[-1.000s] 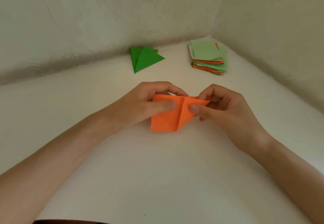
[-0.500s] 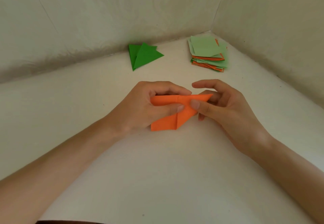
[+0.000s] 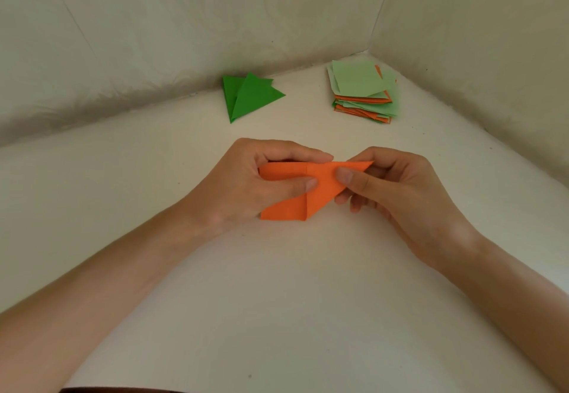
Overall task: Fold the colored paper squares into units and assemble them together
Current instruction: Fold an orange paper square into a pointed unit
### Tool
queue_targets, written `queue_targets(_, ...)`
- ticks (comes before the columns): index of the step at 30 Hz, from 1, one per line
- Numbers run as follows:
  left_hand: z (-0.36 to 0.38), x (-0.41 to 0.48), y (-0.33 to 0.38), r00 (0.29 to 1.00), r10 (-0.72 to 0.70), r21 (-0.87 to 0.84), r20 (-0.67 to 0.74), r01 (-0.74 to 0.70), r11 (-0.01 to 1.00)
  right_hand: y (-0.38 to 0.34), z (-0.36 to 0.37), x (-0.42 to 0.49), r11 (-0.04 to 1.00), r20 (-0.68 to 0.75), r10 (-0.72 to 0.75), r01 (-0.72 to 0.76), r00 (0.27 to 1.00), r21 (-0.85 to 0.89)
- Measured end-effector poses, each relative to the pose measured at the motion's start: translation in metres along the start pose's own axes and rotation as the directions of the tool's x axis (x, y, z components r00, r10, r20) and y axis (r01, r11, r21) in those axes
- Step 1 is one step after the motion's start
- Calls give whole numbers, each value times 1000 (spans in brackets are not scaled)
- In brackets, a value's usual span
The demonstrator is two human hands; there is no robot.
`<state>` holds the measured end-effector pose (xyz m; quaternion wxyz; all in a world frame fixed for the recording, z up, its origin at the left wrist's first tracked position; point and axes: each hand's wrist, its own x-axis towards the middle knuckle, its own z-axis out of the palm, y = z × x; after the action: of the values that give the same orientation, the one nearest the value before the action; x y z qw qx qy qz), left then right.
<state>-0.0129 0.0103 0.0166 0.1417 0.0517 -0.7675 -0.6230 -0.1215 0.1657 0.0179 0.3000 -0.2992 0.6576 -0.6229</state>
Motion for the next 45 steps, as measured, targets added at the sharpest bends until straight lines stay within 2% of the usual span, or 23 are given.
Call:
queue_targets(5,1,1,-2,1000,-3,19,-27,4,1000,2,1,-1,999,4,-30,30,1000,-23)
queue_targets(9,0,2,-5,999,-37,-7,-37,36,999,5,-1,1,998,11,-17,16,1000,57)
queue_targets(14,-1,3,-5,984,-158,-16,81,160,987,3,-3,0,947,48,-147,155,988,-280)
queue_targets(18,3,0,-3,975,-187,-19,122,191,981,2,5,-1,917,80,-186,202,979,-343)
queue_targets(22,6,-1,0,989,-148,-93,21,150,984,4,8,-1,949,111,-151,175,982,-261)
queue_targets(26,7,-1,1,987,-143,-190,-74,127,974,8,9,-1,920,153,-136,182,979,-348)
queue_targets(29,11,-3,3,988,-143,-210,-56,128,969,3,7,-1,908,157,-151,200,976,-370)
queue_targets(32,13,-4,3,993,-111,-171,-44,101,980,3,6,-2,881,171,-171,229,970,-415)
queue_targets(35,16,-5,2,992,-16,-54,-126,9,999,5,9,-2,875,181,-157,222,971,-431)
queue_targets(39,16,-5,0,966,41,-15,-254,-46,999,4,8,-1,880,193,-156,225,969,-419)
queue_targets(42,17,-5,-1,961,38,-18,-273,-45,999,5,8,0,843,174,-209,267,962,-467)
queue_targets(45,17,-6,0,965,-31,-104,-260,4,995,7,7,0,801,204,-210,288,956,-525)
